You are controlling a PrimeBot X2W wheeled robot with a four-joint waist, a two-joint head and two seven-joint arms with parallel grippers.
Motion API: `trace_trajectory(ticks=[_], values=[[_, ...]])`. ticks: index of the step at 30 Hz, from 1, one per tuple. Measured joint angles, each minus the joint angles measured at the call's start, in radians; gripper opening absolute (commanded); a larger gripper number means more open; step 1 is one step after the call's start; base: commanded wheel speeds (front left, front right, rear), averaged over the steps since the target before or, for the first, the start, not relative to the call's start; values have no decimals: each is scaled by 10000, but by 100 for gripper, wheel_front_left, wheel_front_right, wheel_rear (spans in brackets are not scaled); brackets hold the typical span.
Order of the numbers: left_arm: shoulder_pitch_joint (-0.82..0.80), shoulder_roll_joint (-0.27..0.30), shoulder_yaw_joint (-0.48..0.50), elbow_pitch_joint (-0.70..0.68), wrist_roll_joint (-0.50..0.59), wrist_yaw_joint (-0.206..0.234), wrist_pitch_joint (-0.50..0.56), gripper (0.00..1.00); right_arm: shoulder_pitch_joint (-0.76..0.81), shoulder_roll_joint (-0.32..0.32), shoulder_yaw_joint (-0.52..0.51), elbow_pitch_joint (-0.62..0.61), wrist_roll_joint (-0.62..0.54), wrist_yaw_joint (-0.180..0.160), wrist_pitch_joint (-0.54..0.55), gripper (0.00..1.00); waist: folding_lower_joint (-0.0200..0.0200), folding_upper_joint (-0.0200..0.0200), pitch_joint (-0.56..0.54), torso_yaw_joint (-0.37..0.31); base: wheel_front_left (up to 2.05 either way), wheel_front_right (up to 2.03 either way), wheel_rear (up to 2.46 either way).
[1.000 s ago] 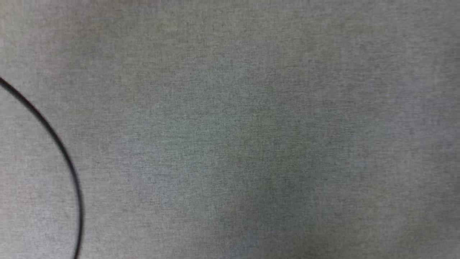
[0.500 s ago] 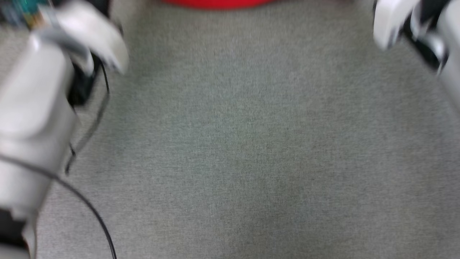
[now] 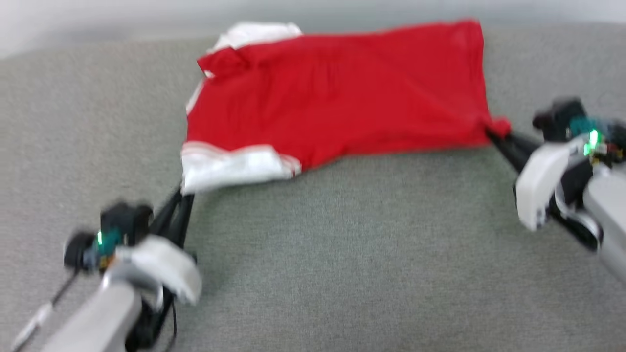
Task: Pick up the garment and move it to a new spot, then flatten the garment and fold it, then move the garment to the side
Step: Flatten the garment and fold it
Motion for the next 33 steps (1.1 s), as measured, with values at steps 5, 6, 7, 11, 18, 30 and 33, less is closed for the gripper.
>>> trace_trajectory(ticks=[5,6,7,11,18,30,33], values=[[2057,267,-50,-1047,-420,581,0,0,1412,-606,301,-619,424,0,119,0,-1,0,-760,33,0,0,0],[2431,320,-79,-1229,-495,700,0,0,1688,-715,307,-704,510,0,111,0,-1,0,-907,44,0,0,0],[2811,372,-58,-1411,-606,840,0,0,1976,-826,334,-828,573,0,113,0,-1,0,-1059,52,0,0,0],[4140,477,-31,-2065,-1007,1223,0,0,3139,-1197,401,-1168,652,0,42,0,-2,0,-1622,75,0,0,0],[6177,698,-109,-2993,-1503,1739,0,0,5019,-1818,35,-1900,842,0,25,0,-2,0,-2413,79,0,0,0],[7246,825,-282,-3170,-1664,1824,4,0,7128,-2303,-1616,-3010,568,2,479,0,-1,0,-2536,79,0,0,0],[6638,936,-123,-3162,-1327,1714,4,0,7158,-2207,-2259,-3239,341,0,640,0,0,0,-2431,82,0,0,0]])
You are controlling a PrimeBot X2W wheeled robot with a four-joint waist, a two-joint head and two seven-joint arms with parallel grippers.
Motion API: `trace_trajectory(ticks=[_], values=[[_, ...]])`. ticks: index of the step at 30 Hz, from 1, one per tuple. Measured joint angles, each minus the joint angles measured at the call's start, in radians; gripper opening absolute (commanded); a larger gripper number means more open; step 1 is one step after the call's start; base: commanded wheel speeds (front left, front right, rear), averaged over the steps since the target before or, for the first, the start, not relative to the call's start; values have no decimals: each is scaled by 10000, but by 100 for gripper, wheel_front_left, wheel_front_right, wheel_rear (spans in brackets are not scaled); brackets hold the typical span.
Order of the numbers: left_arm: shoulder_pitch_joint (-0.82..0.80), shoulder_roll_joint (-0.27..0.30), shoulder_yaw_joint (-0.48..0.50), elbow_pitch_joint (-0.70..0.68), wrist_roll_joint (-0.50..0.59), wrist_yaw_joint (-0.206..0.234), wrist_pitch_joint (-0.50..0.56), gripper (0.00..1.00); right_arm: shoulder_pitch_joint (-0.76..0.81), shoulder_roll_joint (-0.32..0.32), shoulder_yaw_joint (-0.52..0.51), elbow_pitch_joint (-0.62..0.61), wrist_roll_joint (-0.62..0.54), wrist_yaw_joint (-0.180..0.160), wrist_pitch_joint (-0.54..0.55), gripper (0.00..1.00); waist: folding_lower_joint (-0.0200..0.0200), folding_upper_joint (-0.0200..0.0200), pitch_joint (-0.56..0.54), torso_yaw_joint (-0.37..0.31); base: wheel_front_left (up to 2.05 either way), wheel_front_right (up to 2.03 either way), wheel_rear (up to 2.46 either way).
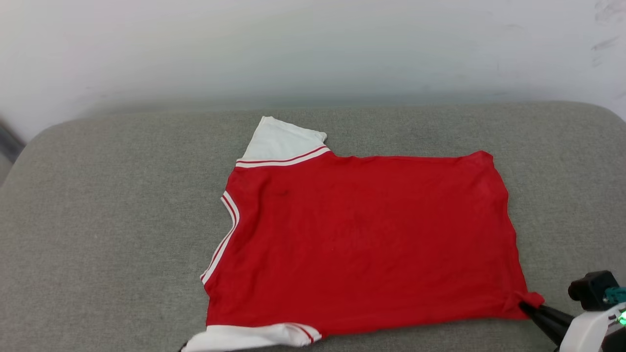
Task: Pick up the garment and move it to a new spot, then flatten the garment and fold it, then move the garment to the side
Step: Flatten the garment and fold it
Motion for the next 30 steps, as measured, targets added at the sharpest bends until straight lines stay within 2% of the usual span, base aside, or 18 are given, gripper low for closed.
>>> trace_trajectory(ticks=[7,10,11,15,22,30], values=[[-2152,278,121,113,767,-384,470,0,-273,274,-1340,-698,-637,0,677,0,1,0,396,-75,0,0,0],[-3475,393,198,395,1058,-729,865,0,-586,437,-1998,-1078,-926,0,1127,0,2,0,769,-176,0,0,0],[-3475,393,198,395,1058,-729,865,0,-586,437,-1998,-1078,-926,0,1127,0,2,0,769,-176,0,0,0],[-4861,336,182,1030,1300,-1202,1250,0,-945,606,-2493,-1432,-1248,0,1781,0,3,0,1374,-310,0,0,0],[-6204,-77,0,2573,1448,-1900,1381,0,-1764,1078,-2675,-1139,-1523,0,2491,0,3,0,2373,-525,0,0,0],[-6956,-644,-364,4539,1467,-2614,1438,0,-2488,1513,-2075,-161,-1770,0,2638,0,4,0,3102,-683,0,0,0]])
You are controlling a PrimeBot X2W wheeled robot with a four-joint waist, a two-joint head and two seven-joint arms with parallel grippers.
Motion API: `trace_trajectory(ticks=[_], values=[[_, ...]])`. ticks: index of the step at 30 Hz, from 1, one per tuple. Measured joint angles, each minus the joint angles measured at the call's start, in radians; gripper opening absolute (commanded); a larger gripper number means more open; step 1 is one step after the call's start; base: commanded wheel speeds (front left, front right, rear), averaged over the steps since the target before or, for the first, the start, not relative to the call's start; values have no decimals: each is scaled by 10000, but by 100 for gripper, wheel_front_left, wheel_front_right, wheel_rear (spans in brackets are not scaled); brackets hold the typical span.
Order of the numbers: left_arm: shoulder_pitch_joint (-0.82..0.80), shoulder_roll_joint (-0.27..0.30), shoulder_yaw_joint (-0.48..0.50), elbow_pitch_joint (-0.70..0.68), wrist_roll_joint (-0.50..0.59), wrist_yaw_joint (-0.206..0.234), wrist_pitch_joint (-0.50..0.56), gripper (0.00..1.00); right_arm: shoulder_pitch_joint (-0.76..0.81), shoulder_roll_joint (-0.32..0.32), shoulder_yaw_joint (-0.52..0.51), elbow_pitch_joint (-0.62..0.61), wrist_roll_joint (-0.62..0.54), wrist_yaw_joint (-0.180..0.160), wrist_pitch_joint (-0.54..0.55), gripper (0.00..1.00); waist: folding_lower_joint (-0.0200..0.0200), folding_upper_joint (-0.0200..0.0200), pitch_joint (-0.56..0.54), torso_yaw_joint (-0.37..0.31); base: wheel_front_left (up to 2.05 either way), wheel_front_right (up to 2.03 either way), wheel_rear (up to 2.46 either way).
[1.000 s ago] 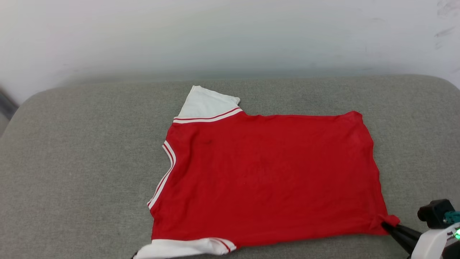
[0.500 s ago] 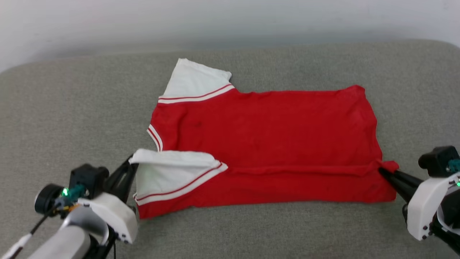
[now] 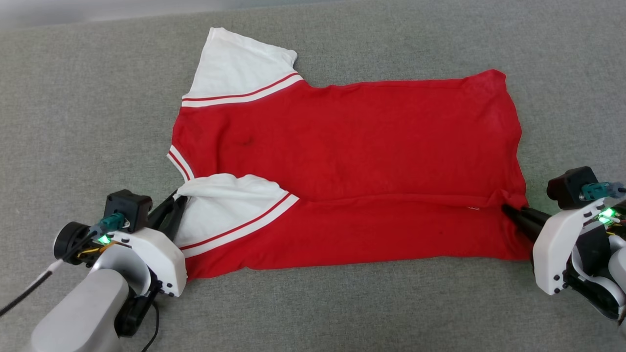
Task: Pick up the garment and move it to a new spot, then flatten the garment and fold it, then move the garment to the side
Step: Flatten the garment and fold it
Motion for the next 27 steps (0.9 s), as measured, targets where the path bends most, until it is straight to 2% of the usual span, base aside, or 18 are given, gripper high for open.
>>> trace_trajectory(ticks=[4,5,6,7,12,17,23,27], values=[[-128,-255,-105,525,-59,-174,-56,0,-121,132,219,405,155,0,-186,0,0,0,-132,38,0,0,0],[-142,-270,-127,593,-54,-196,-105,26,-137,153,255,466,199,0,-251,1,0,0,-194,49,0,0,0],[-162,-274,-138,644,-36,-247,-167,85,-142,163,295,516,245,0,-270,31,0,0,-267,62,0,0,0],[-186,-278,-142,686,-27,-259,-203,100,-141,159,322,533,293,-2,-357,98,0,0,-346,78,0,0,0],[-374,-123,-84,594,-132,-360,-12,100,-105,42,230,336,393,0,-715,100,-1,0,-815,176,0,0,0],[-770,502,-82,-142,-211,-491,1022,100,70,-121,17,84,453,0,-798,100,-1,0,-1298,274,0,0,0],[-1336,1260,-180,-1402,-909,-792,3555,100,264,-148,-230,-151,454,0,-677,100,-2,0,-1600,376,0,0,0],[-1731,1680,-420,-1990,-1643,-1047,5697,100,348,-77,-268,-295,380,-2,-430,100,-2,0,-1587,376,0,0,0]])
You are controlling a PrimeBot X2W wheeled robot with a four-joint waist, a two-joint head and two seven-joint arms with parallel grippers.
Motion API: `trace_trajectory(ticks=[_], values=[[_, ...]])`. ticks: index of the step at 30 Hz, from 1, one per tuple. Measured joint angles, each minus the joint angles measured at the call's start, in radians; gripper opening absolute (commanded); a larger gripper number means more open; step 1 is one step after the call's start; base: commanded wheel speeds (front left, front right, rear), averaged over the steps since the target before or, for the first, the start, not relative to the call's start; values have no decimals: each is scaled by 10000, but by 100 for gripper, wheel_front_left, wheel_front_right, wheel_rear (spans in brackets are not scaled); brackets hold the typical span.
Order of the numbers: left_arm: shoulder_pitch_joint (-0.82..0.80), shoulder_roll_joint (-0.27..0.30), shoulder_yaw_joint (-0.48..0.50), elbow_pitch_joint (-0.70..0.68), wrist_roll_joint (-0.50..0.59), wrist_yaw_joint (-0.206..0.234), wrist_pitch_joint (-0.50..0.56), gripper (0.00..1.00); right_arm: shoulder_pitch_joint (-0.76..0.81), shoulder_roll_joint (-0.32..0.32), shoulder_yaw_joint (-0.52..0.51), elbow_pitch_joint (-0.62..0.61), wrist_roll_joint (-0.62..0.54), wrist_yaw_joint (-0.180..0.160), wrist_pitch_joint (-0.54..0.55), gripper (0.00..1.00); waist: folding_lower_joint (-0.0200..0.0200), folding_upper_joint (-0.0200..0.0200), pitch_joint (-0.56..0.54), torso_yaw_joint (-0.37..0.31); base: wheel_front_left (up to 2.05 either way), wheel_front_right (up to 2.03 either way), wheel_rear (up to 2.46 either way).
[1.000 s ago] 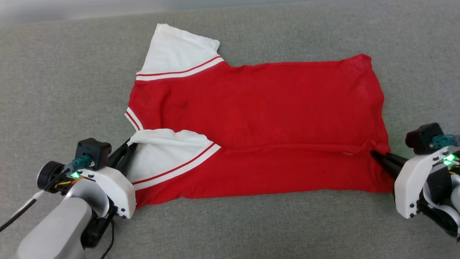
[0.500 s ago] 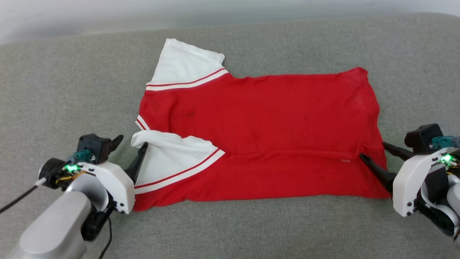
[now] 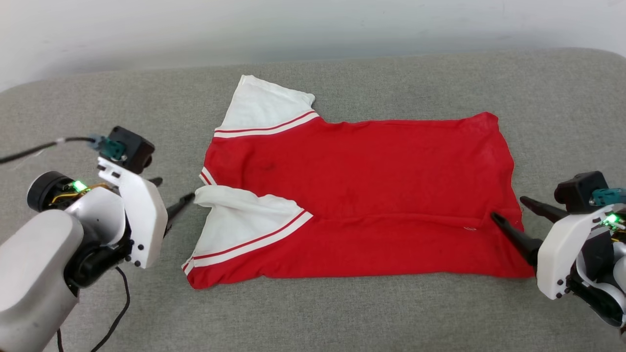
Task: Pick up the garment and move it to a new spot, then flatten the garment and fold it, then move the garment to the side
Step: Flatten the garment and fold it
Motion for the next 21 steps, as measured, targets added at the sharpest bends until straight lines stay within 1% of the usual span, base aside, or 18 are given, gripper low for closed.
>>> trace_trajectory(ticks=[5,9,12,17,21], values=[[-432,330,-430,-372,-748,-151,2387,100,-7,90,52,-186,0,2,389,100,0,0,140,-70,0,0,0],[-523,311,-815,-370,-976,-180,3478,100,-118,173,94,-290,-27,0,545,100,0,0,325,-186,0,0,0],[-518,234,-1064,-132,-1043,-182,3889,100,-221,192,215,-368,-29,2,698,100,0,0,464,-314,0,0,0],[-325,50,-1478,454,-988,-268,4111,100,-514,232,313,-355,-40,0,759,100,0,0,704,-561,0,0,0],[-243,90,-1693,746,-941,-362,4222,100,-612,295,443,-263,-19,2,782,100,0,0,813,-734,0,0,0]])
